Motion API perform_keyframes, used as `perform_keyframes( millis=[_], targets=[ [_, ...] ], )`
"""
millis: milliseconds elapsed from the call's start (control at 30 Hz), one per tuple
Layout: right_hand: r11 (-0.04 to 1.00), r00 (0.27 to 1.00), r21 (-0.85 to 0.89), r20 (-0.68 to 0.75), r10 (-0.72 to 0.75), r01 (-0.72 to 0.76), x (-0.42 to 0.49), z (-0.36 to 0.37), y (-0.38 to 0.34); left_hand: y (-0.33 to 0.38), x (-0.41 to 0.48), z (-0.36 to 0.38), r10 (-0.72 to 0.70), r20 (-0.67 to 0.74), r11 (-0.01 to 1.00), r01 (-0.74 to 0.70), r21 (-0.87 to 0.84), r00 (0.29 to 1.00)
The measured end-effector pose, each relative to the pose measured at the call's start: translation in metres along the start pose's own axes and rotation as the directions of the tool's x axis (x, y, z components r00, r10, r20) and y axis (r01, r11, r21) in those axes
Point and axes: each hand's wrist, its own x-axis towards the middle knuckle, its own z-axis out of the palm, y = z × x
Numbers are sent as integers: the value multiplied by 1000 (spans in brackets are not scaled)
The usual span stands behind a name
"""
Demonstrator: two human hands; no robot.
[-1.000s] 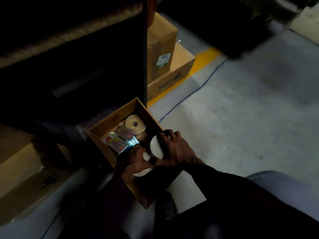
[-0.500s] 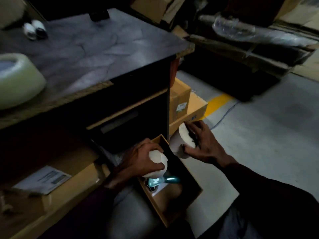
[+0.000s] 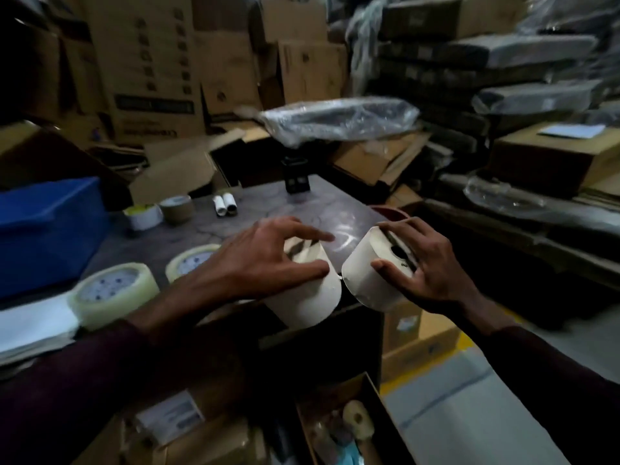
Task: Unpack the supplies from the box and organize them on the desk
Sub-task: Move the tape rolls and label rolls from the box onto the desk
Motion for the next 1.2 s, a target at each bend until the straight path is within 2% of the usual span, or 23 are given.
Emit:
perform_keyframes(
  millis=[133,267,400,500,600,667,800,1000,1200],
  targets=[
    [998,1000,-48,-5,30,-30,42,2,-3,-25,31,-24,-86,50,994,83,68,995],
    [986,990,-132,91,111,-98,67,13,-3,-46,56,-23,-204,115,959,175,222,972],
    [958,975,-275,179,135,-82,82,33,1,-69,78,-11,-261,174,926,196,322,949],
    [949,967,-307,208,147,-78,89,53,12,-88,88,3,-295,213,907,202,371,932],
    [945,961,-315,224,163,-87,99,70,23,-104,97,11,-307,191,893,213,396,932],
    [942,950,-318,248,191,-107,106,76,28,-111,101,15,-299,203,896,201,396,932],
    [946,908,-298,351,229,-124,116,82,38,-123,98,32,-284,256,939,215,269,924],
    [955,850,-294,489,195,-50,122,81,41,-124,94,47,-269,159,933,216,288,950],
    [935,823,-353,525,219,-24,134,87,49,-131,96,50,-274,129,927,226,299,953]
  ],
)
